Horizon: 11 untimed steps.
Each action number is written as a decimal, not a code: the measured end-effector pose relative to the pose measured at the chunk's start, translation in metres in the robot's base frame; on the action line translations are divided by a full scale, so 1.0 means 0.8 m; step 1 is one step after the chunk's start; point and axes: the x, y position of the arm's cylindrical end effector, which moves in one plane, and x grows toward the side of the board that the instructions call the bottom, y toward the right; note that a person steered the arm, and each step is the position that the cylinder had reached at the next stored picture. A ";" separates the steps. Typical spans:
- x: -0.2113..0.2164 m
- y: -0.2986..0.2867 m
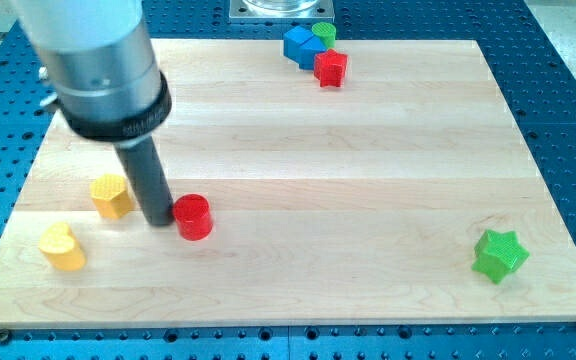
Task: Place the red circle at the left to the blue blocks
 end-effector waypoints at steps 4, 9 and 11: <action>-0.028 0.051; -0.057 0.128; -0.047 0.090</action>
